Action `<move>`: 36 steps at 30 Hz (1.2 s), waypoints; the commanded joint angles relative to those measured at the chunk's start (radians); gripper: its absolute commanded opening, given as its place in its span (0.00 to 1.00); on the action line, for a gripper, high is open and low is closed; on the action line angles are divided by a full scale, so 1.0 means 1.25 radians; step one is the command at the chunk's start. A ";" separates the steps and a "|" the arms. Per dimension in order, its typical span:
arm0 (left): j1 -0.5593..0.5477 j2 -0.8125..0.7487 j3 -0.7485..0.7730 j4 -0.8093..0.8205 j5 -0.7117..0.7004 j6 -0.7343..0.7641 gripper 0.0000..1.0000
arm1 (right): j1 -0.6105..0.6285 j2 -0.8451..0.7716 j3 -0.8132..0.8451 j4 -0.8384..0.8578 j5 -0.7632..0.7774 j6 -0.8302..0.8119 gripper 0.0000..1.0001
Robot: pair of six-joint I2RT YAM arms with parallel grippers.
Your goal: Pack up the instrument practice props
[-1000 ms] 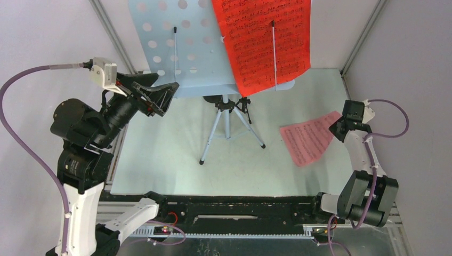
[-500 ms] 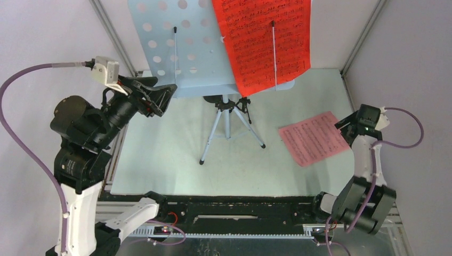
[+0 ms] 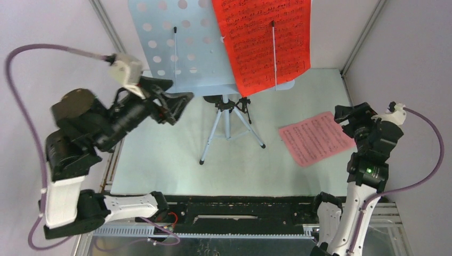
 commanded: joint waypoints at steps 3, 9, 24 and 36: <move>-0.100 0.099 0.016 0.049 -0.037 0.002 0.78 | 0.022 -0.007 0.158 0.046 -0.248 -0.004 0.78; -0.099 0.131 0.023 0.123 0.034 -0.003 0.84 | 0.041 -0.003 0.283 0.119 -0.424 0.055 0.77; 0.037 0.199 0.054 0.193 0.199 -0.135 0.85 | 0.154 0.111 0.559 0.047 -0.544 0.065 0.73; 0.104 0.201 0.020 0.269 0.241 -0.217 0.85 | 0.532 0.262 0.745 -0.143 -0.212 -0.077 0.71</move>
